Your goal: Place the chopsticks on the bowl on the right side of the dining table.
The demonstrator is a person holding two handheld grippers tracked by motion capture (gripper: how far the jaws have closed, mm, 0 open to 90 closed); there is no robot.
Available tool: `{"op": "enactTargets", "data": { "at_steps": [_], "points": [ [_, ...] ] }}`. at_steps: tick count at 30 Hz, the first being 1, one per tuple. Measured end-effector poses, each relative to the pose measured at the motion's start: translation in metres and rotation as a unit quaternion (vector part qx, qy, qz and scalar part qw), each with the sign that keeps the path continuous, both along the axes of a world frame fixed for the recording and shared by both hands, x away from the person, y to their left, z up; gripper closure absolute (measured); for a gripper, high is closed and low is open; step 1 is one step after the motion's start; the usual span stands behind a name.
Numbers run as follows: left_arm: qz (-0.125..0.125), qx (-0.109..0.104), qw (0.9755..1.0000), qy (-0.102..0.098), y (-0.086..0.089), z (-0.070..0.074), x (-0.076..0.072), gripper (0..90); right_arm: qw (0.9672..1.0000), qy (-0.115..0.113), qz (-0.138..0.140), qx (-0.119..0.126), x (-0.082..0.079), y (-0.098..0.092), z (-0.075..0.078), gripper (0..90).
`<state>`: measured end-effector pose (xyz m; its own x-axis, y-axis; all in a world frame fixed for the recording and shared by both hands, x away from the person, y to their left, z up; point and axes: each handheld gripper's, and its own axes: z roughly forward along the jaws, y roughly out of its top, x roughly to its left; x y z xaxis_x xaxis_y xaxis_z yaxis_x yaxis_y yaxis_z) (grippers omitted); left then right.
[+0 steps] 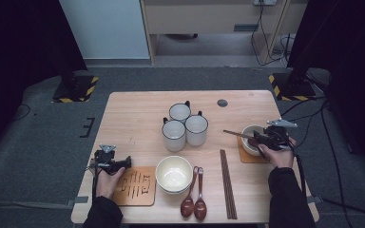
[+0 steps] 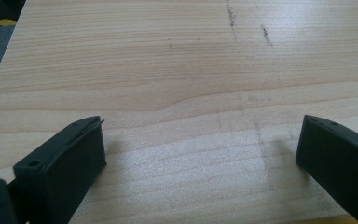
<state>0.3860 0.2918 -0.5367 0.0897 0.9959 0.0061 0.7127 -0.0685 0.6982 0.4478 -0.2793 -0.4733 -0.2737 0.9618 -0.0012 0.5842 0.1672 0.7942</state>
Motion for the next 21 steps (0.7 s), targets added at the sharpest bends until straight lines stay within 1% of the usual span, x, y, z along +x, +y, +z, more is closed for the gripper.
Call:
{"op": "enactTargets", "data": {
  "at_steps": [11, 15, 19, 20, 21],
  "points": [
    [0.0, 0.0, 1.0, 0.0, 0.0, 0.0001, 0.0, 0.3, 0.9998, 0.005, 0.014, -0.01, -0.003, 0.0017, 0.0013, 52.2],
    [0.0, 0.0, 1.0, 0.0, 0.0, 0.0, 0.0, 0.3, 0.9998, 0.008, 0.016, -0.007, -0.003, 0.0019, 0.0013, 51.5],
    [0.0, 0.0, 1.0, 0.0, 0.0, 0.0, 0.0, 0.3, 0.9998, 0.006, 0.019, -0.005, -0.0033, 0.0012, 0.002, 50.5],
    [0.0, 0.0, 1.0, 0.0, 0.0, 0.0, 0.0, 0.3, 0.9998, 0.001, 0.019, 0.0, -0.0049, 0.0009, 0.0044, 50.2],
    [0.0, 0.0, 1.0, 0.0, 0.0, 0.0, 0.0, 0.3, 0.9998, 0.001, 0.019, 0.0, -0.0049, 0.0009, 0.0044, 50.2]
  ]
}}
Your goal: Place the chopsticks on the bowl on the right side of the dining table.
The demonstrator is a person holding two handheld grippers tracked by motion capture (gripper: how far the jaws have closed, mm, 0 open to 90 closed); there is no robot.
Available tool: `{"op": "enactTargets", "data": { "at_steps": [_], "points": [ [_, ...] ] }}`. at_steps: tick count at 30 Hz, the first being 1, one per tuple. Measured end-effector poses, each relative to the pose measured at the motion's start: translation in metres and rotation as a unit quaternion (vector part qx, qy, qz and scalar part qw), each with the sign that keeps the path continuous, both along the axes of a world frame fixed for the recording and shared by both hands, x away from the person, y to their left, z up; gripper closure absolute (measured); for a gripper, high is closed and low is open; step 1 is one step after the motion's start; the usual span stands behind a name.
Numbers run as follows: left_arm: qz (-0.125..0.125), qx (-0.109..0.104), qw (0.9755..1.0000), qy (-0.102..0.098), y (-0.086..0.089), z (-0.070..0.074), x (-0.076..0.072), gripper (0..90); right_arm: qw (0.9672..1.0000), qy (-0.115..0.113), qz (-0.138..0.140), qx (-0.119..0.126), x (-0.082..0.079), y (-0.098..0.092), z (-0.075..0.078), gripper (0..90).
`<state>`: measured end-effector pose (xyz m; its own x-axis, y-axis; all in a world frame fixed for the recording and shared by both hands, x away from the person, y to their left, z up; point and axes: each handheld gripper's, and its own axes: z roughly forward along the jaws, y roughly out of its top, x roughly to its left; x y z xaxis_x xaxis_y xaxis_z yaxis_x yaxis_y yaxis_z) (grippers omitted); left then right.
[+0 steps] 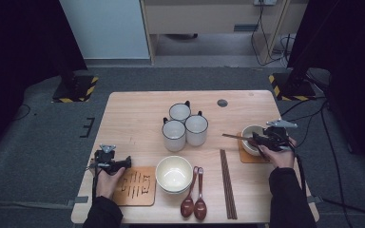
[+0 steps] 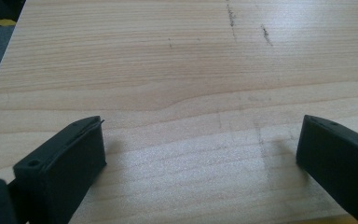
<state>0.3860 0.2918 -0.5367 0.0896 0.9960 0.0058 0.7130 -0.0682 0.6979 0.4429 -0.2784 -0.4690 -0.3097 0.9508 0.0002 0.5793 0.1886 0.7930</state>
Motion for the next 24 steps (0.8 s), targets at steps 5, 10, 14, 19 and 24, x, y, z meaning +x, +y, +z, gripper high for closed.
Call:
{"op": "enactTargets", "data": {
  "at_steps": [5, 10, 14, 19, 24],
  "points": [
    [0.0, 0.0, 1.0, 0.0, 0.0, 0.0, 0.0, 0.3, 0.9997, -0.02, 0.009, 0.011, -0.01, -0.002, 0.012, 50.9],
    [0.0, 0.0, 1.0, 0.0, 0.0, 0.0, 0.0, 0.3, 0.999, -0.038, 0.012, 0.02, -0.022, -0.007, 0.023, 53.5],
    [0.0, 0.0, 1.0, 0.0, 0.0, 0.0, 0.0, 0.3, 0.9987, -0.046, 0.013, 0.016, -0.03, -0.012, 0.027, 57.9],
    [0.0, 0.0, 1.0, 0.0, 0.0, 0.0, 0.0, 0.3, 0.9987, -0.049, 0.004, 0.014, -0.041, -0.019, 0.026, 62.0],
    [0.0, 0.0, 1.0, 0.0, 0.0, 0.0, 0.0, 0.3, 0.9989, -0.046, 0.001, 0.01, -0.046, -0.022, 0.023, 64.3]
  ]
}}
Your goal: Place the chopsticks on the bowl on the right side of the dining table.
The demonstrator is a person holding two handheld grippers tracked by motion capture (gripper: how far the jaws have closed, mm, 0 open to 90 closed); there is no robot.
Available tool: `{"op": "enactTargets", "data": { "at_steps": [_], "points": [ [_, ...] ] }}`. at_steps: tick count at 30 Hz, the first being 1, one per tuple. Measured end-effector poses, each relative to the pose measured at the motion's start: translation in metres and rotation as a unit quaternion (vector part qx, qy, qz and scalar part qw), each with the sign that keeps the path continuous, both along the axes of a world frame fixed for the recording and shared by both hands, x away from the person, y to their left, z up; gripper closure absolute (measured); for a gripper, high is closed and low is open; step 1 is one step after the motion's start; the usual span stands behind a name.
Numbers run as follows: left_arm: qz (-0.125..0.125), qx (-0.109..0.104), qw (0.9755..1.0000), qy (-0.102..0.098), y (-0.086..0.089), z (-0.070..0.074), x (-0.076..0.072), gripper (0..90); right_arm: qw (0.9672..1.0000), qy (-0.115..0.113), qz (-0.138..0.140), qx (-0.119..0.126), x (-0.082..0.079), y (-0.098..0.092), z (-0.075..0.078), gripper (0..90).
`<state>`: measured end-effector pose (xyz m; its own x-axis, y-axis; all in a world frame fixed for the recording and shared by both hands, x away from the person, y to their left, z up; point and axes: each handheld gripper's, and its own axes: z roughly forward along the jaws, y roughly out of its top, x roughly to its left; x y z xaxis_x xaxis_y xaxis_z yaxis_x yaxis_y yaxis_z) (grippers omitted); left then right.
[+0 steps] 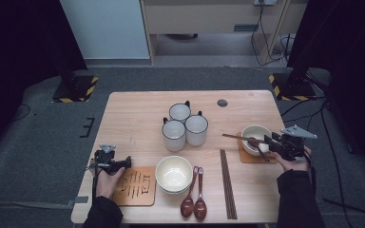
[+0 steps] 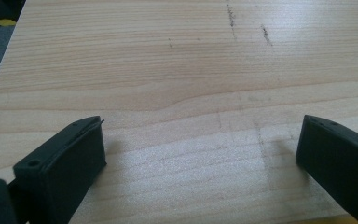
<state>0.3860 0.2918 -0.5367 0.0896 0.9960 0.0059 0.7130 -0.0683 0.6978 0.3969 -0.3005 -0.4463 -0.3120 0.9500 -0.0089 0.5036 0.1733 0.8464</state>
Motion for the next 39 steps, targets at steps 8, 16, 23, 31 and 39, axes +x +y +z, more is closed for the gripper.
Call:
{"op": "enactTargets", "data": {
  "at_steps": [8, 16, 23, 31, 39],
  "points": [
    [0.0, 0.0, 1.0, 0.0, 0.0, 0.0, 0.0, 0.3, 0.9999, -0.004, -0.013, -0.005, -0.01, -0.01, -0.002, 66.1],
    [0.0, 0.0, 1.0, 0.0, 0.0, 0.0, 0.0, 0.3, 0.9995, 0.003, -0.031, -0.006, -0.021, -0.023, -0.007, 66.7],
    [0.0, 0.0, 1.0, 0.0, 0.0, 0.0, 0.0, 0.3, 0.9987, 0.014, -0.048, -0.009, -0.026, -0.031, -0.015, 68.3],
    [0.0, 0.0, 1.0, 0.0, 0.0, 0.0, 0.0, 0.3, 0.9983, 0.026, -0.049, -0.02, -0.023, -0.029, -0.022, 68.8],
    [0.0, 0.0, 1.0, 0.0, 0.0, 0.0, 0.0, 0.3, 0.9977, 0.033, -0.054, -0.026, -0.02, -0.029, -0.026, 68.9]
  ]
}}
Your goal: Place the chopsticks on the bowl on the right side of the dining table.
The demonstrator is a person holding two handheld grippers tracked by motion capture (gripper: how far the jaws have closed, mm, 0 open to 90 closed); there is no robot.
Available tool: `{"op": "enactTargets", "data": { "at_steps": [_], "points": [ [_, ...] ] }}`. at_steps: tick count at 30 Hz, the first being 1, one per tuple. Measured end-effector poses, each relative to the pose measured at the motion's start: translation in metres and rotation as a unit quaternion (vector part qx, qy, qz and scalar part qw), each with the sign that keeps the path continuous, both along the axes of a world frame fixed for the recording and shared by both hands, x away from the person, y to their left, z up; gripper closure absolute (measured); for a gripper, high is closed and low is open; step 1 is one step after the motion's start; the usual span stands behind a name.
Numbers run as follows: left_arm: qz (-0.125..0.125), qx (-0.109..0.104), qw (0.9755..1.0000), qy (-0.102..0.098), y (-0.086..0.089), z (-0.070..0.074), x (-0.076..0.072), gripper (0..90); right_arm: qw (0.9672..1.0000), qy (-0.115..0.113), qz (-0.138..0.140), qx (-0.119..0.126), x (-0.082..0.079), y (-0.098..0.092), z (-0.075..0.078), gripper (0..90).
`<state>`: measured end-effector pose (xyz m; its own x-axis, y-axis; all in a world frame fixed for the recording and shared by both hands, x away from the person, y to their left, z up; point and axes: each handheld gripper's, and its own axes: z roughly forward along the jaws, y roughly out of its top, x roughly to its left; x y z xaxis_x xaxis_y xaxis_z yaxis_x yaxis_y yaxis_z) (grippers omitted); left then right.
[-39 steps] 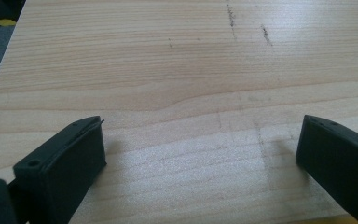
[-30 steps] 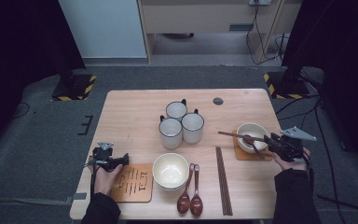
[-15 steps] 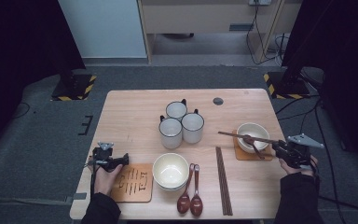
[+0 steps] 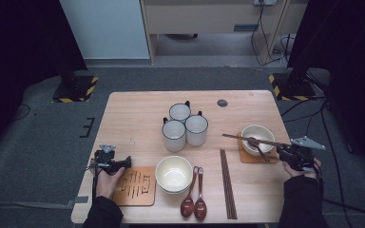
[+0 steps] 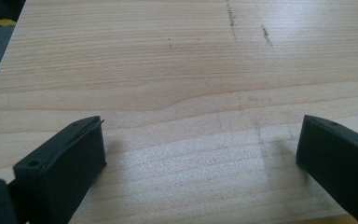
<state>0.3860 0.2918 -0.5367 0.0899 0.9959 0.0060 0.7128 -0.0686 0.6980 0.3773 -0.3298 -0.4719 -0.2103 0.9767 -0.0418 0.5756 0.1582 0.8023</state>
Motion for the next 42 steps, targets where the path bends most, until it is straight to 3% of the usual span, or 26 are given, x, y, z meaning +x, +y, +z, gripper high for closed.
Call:
{"op": "enactTargets", "data": {
  "at_steps": [42],
  "points": [
    [0.0, 0.0, 1.0, 0.0, 0.0, 0.0, 0.0, 0.3, 0.9998, 0.0, -0.018, -0.011, 0.02, -0.011, -0.005, 65.7]
  ]
}}
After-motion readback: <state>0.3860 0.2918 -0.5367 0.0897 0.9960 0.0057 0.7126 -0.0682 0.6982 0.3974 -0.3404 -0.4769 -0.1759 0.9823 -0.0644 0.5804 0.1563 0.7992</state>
